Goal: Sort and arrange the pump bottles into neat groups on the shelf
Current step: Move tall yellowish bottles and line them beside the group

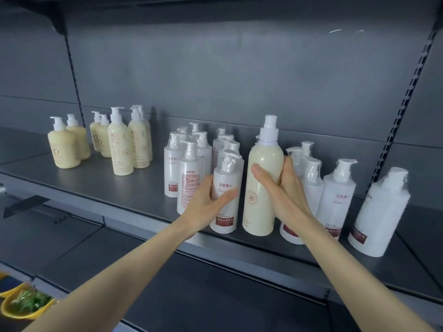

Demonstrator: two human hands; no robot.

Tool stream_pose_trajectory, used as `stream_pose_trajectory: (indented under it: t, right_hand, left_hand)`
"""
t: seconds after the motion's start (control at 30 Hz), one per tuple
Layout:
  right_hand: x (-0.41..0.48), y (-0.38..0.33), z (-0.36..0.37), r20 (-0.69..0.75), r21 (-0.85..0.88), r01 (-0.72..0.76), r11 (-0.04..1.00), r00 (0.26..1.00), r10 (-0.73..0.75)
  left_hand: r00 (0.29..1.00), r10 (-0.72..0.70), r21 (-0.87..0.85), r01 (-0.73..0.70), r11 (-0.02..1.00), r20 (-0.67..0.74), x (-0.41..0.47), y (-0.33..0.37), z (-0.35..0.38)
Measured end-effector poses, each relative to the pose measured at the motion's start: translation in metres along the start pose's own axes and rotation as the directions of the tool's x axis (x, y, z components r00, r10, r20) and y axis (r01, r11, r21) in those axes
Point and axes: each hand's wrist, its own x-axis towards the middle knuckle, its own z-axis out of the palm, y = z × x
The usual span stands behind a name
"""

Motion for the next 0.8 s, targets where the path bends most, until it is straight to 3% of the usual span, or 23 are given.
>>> stream_pose_trajectory:
  t: [0.37, 0.63, 0.8]
  right_hand:
    - [-0.005, 0.002, -0.001, 0.030, 0.014, 0.008, 1.000, 0.999, -0.009]
    - [-0.012, -0.020, -0.002, 0.002, 0.060, 0.069, 0.996, 0.998, -0.069]
    - [-0.016, -0.049, 0.027, 0.044, 0.199, 0.121, 0.973, 0.990, -0.132]
  left_hand:
    - [1.000, 0.019, 0.024, -0.019, 1.000, -0.002, 0.003, 0.005, 0.006]
    - [0.991, 0.061, 0.112, -0.048, 0.993, -0.117, -0.046, 0.030, -0.012]
    - [0.999, 0.047, 0.005, -0.047, 0.999, -0.022, -0.078, 0.044, -0.028]
